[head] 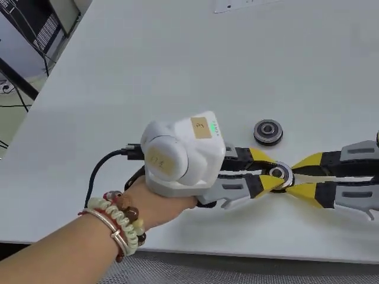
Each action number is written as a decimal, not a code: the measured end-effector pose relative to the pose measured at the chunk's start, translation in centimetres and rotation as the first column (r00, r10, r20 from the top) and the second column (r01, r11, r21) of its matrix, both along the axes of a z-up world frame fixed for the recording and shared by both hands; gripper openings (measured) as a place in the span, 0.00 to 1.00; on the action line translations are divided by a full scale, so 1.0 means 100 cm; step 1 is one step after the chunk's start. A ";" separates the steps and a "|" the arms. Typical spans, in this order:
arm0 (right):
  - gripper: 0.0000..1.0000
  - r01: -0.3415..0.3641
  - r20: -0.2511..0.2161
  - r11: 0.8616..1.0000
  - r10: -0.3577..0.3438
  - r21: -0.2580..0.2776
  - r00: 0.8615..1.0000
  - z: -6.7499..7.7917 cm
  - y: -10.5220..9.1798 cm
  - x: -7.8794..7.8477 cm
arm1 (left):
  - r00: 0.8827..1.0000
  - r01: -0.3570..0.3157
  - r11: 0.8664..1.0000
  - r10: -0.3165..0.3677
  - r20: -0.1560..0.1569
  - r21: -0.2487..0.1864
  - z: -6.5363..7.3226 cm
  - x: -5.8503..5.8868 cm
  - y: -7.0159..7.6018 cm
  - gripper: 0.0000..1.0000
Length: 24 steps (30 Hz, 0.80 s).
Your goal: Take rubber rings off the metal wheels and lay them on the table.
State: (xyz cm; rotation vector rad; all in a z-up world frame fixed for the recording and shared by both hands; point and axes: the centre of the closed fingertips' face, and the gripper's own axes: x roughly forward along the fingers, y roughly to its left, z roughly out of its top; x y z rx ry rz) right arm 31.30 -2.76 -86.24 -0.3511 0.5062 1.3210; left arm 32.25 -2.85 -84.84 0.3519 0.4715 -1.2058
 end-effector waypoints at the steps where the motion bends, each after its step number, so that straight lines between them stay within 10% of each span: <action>1: 0.14 0.000 0.000 1.000 0.000 -0.001 1.000 0.000 0.000 0.000 | 1.000 0.000 1.000 0.000 0.000 -0.001 0.000 0.000 0.000 0.15; 13: 0.06 0.006 0.011 1.000 -0.006 -0.013 1.000 -0.001 -0.005 0.001 | 1.000 -0.002 1.000 0.002 0.003 -0.015 0.000 0.001 0.000 0.15; 15: 0.00 0.007 0.073 0.999 -0.004 -0.038 0.997 -0.001 -0.008 0.006 | 1.000 0.000 1.000 0.000 0.003 -0.015 0.000 0.001 0.000 0.15; 24: 0.00 0.063 -0.012 0.998 -0.063 -0.017 0.998 -0.002 -0.008 0.006 | 1.000 0.006 1.000 -0.006 0.005 -0.015 0.000 0.001 0.000 0.15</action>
